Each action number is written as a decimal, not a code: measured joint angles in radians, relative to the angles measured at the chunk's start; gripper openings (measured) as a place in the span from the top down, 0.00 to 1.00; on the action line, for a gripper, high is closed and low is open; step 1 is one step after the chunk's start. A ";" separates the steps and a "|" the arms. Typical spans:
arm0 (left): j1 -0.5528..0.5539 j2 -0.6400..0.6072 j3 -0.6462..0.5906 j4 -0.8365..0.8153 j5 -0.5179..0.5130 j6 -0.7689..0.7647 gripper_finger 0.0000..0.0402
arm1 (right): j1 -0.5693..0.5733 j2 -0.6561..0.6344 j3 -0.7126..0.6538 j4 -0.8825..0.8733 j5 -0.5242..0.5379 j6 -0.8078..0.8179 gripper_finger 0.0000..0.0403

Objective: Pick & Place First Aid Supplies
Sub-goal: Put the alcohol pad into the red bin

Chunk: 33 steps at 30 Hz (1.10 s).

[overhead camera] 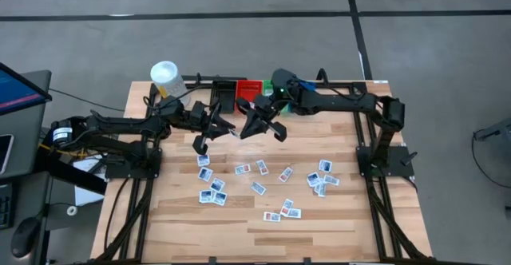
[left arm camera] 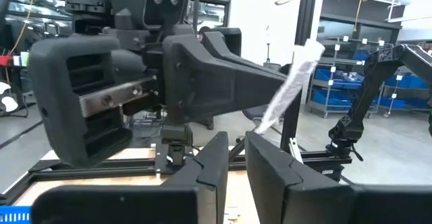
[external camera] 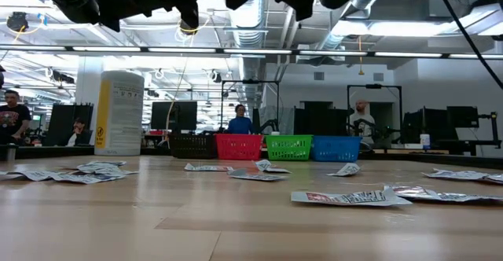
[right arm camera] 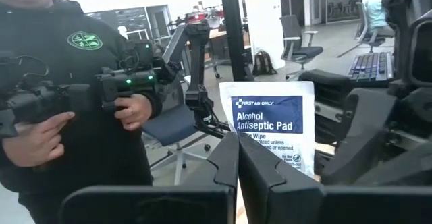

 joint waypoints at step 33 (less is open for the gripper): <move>0.018 -0.001 0.000 0.048 -0.002 0.056 0.73 | -0.059 0.008 -0.001 -0.058 0.049 0.024 1.00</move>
